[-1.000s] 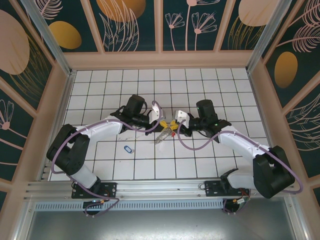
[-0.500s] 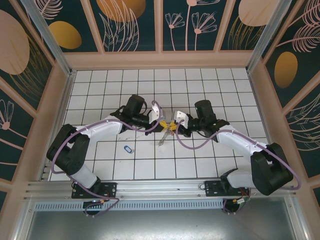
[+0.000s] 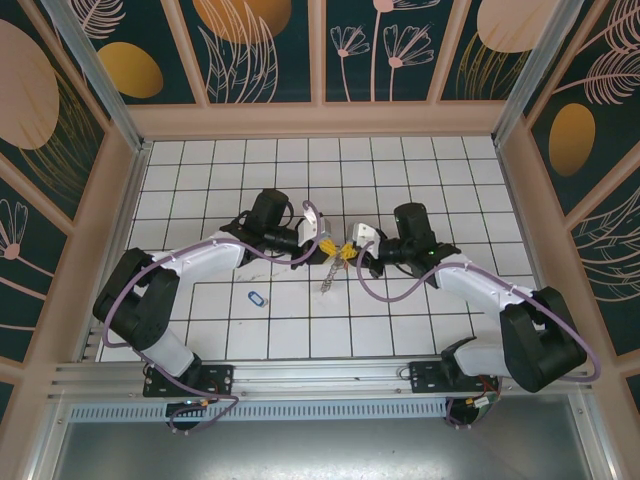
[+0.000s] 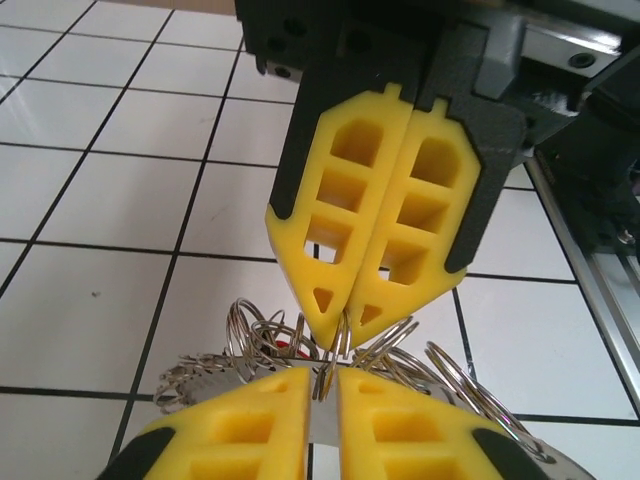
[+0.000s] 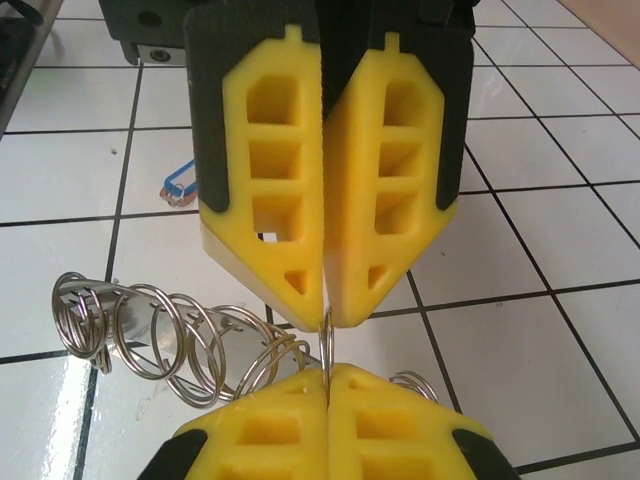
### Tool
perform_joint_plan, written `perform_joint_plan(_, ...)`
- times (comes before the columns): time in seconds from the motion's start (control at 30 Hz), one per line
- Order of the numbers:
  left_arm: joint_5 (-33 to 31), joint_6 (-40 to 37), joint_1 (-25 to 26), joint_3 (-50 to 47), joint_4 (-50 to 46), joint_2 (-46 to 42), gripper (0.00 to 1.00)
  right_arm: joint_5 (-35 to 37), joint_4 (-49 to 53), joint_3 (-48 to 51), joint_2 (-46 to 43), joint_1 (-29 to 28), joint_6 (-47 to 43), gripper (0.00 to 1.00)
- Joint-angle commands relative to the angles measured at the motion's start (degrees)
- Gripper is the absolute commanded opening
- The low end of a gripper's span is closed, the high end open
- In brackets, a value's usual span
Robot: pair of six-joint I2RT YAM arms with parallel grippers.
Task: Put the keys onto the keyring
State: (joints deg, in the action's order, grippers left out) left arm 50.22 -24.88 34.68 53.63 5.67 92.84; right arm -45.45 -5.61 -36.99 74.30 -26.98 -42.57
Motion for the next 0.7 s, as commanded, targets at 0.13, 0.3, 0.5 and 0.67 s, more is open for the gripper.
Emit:
perform_joint_plan(0.13, 4.72, -1.61, -0.06, -1.05, 3.08, -0.74, 0.19, -8.89, -8.19, 1.94, -2.25, 1.98, 2.70, 0.00)
perform_joint_plan(0.3, 4.95, -1.61, -1.58, -1.55, 3.49, -0.65, 0.21, -11.20, -8.63, 2.52, -2.94, 2.81, 3.14, 0.00)
perform_joint_plan(0.5, 9.26, -0.98, -2.18, -1.33, 5.40, -0.39, 0.23, -11.72, -10.47, 3.01, -2.94, 3.06, 4.30, 0.00)
perform_joint_plan(0.67, 11.87, -0.22, -2.16, -1.77, 7.45, -0.64, 0.24, -11.63, -11.40, 3.07, -2.67, 3.08, 4.95, 0.00)
